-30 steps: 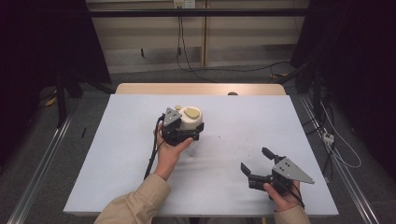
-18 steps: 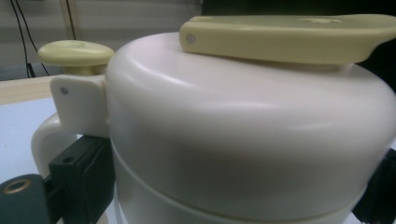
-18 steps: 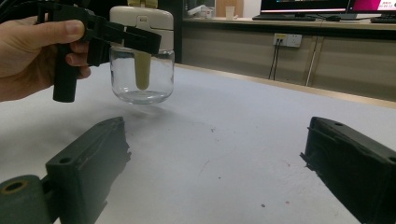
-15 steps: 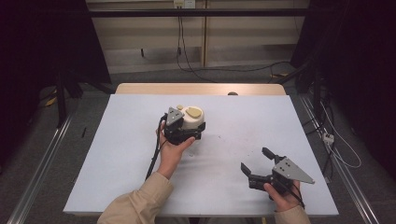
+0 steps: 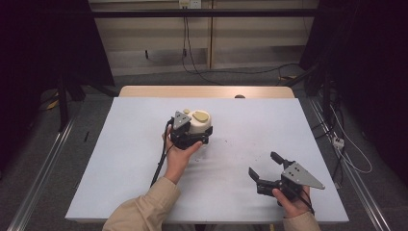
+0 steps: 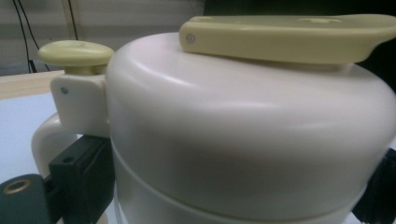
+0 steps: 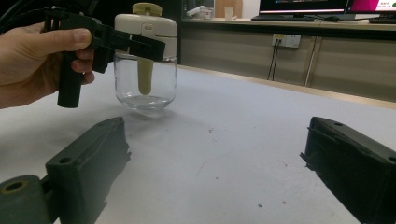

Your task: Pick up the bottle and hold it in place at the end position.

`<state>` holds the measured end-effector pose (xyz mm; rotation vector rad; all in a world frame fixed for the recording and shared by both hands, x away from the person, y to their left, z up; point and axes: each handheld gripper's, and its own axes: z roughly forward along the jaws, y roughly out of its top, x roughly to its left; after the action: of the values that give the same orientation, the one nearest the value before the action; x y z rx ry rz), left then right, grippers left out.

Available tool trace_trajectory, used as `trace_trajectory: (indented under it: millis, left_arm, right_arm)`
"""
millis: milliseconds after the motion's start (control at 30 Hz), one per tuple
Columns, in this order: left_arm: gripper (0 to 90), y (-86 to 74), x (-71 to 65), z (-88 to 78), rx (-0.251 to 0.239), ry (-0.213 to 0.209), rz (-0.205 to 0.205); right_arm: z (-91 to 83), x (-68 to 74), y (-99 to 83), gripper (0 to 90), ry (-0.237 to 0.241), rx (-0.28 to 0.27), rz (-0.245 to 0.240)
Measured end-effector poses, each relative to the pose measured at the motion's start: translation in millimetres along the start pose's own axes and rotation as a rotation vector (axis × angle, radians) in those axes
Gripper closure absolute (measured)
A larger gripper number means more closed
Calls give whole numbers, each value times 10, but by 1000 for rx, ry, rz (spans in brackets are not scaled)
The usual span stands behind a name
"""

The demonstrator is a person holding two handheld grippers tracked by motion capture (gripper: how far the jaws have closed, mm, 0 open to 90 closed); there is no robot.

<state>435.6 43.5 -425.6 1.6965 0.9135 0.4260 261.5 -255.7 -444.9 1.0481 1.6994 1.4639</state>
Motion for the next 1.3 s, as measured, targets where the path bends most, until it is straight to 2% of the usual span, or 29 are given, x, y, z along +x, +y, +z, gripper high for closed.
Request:
trace_trajectory:
  millis: [667,833,1300]
  left_arm:
    - [65,-90,0,151,3,19,3]
    - [65,-62,-48,183,18,9,30]
    - [65,-53,-80,293,21,8,32]
  right_arm:
    - [3,1,-1,57,1,3,1]
    - [2,-3,-2,57,3,2,2]
    - [-9,-10,-1,57,1,0,2]
